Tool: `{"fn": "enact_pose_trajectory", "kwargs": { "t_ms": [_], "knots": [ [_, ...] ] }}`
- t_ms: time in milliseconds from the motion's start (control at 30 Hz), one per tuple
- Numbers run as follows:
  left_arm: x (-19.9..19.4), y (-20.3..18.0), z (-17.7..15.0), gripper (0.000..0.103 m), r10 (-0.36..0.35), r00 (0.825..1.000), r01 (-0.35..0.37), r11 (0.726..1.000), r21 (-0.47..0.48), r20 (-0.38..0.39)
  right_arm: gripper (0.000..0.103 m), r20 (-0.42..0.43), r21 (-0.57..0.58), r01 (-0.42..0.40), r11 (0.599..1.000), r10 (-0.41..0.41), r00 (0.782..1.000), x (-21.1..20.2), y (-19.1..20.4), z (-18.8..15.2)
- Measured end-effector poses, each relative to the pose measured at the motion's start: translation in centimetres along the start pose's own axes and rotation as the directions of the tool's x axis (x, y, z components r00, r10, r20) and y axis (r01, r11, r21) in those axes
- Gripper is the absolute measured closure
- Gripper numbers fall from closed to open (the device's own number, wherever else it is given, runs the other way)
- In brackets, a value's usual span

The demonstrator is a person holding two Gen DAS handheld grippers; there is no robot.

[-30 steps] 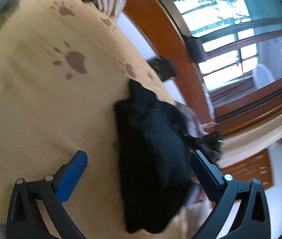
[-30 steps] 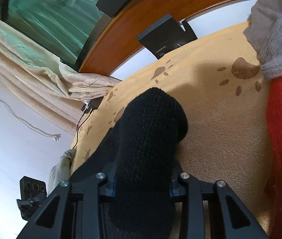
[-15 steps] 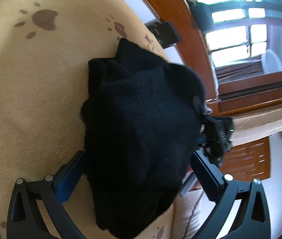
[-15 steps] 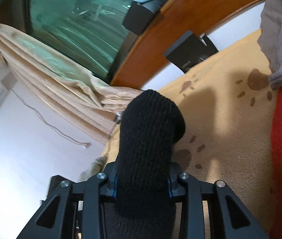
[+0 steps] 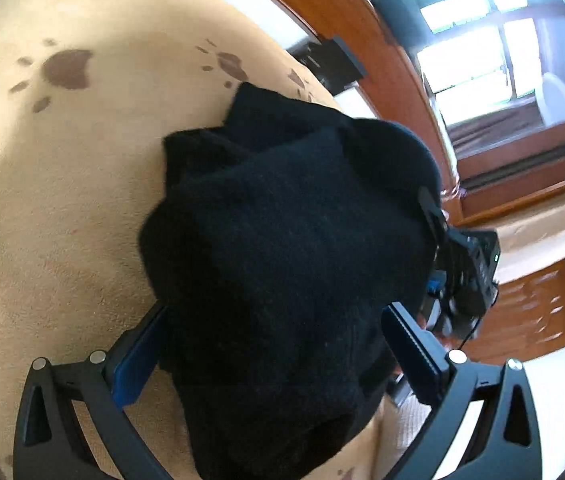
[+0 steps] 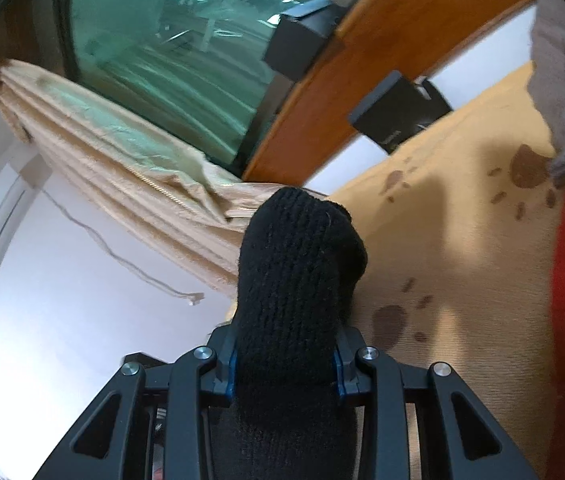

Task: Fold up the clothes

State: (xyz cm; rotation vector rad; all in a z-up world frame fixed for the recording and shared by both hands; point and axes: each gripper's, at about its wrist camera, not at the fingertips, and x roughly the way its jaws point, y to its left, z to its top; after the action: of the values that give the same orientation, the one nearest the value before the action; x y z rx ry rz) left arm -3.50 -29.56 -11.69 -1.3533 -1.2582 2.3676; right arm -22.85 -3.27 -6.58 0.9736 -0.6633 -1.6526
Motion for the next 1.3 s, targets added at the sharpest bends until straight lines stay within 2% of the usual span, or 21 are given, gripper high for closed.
{"fn": "enact_pose_trajectory", "kwargs": {
  "t_ms": [100,133,167,200,300,467,533,567,600,733,800,833,867,900,1000,1133,1300],
  "knots": [
    [0.5,0.2,0.3,0.001,-0.048,0.999,0.048,0.999,-0.001,-0.026,0.068,-0.005,0.031,0.029,0.999,-0.029,1.000,0.1,-1.0,0.0],
    [0.5,0.4,0.4,0.014,-0.054,0.998,0.054,0.999,-0.002,-0.032,0.068,-0.005,0.033,0.032,0.999,-0.032,0.999,0.1,-1.1,0.0],
    [0.6,0.8,0.4,0.049,-0.059,0.997,0.058,0.998,-0.015,-0.041,0.068,-0.006,0.035,0.034,0.999,-0.033,0.999,0.1,-1.2,0.0],
    [0.9,1.4,0.4,0.053,-0.065,0.997,0.063,0.997,-0.046,-0.048,0.068,-0.005,0.033,0.037,0.999,-0.037,0.999,0.2,-1.2,0.1],
    [0.9,2.5,0.0,0.055,-0.117,0.993,0.115,0.990,-0.081,-0.018,0.068,-0.012,0.034,0.058,0.998,-0.058,0.998,0.3,-1.3,0.1],
    [0.7,2.4,-0.3,0.057,-0.125,0.992,0.125,0.990,-0.072,0.004,0.067,-0.033,0.028,0.094,0.995,-0.093,0.995,0.6,-1.3,0.1],
    [0.5,2.7,-0.5,0.057,-0.143,0.990,0.143,0.986,-0.080,0.007,0.060,-0.042,0.025,0.099,0.995,-0.098,0.994,0.7,-1.3,0.1],
    [0.5,2.7,-0.5,0.057,-0.147,0.989,0.147,0.986,-0.081,0.008,0.050,-0.050,0.026,0.100,0.995,-0.099,0.994,0.9,-1.3,0.1],
    [0.0,2.9,-0.9,0.057,-0.150,0.989,0.150,0.985,-0.080,0.007,0.036,-0.064,0.030,0.101,0.994,-0.099,0.993,1.2,-1.3,0.1],
    [-0.3,2.9,-1.0,0.056,-0.153,0.988,0.153,0.985,-0.081,-0.001,0.032,-0.098,-0.044,0.157,0.987,-0.161,0.982,2.2,-0.4,-0.3],
    [-0.4,2.7,-1.1,0.056,-0.146,0.989,0.147,0.986,-0.074,0.006,0.034,-0.095,-0.085,0.183,0.979,-0.191,0.977,2.5,0.2,-0.6],
    [-0.4,2.6,-1.2,0.057,-0.142,0.990,0.143,0.987,-0.070,0.012,0.040,-0.090,-0.097,0.187,0.978,-0.196,0.977,2.5,0.4,-0.7],
    [-0.5,2.5,-1.3,0.059,-0.137,0.990,0.138,0.988,-0.066,0.023,0.059,-0.080,-0.087,0.182,0.980,-0.189,0.979,2.4,0.5,-0.7],
    [-0.6,2.3,-1.5,0.060,-0.134,0.990,0.136,0.989,-0.064,0.032,0.065,-0.070,-0.074,0.175,0.982,-0.180,0.981,2.1,0.4,-0.7],
    [-1.6,1.6,-2.1,0.062,-0.144,0.987,0.148,0.988,-0.051,0.068,0.069,-0.043,-0.031,0.120,0.992,-0.121,0.992,1.4,0.8,-0.4],
    [-3.4,0.5,-2.7,0.063,-0.163,0.981,0.166,0.986,-0.027,0.107,0.069,-0.009,-0.082,0.039,0.996,-0.040,0.999,0.5,3.6,-0.2],
    [-6.4,-0.6,-3.7,0.063,-0.164,0.974,0.164,0.986,0.012,0.156,0.069,-0.002,-0.140,-0.018,0.990,0.017,1.000,-0.1,6.7,-0.6]
  ]
}}
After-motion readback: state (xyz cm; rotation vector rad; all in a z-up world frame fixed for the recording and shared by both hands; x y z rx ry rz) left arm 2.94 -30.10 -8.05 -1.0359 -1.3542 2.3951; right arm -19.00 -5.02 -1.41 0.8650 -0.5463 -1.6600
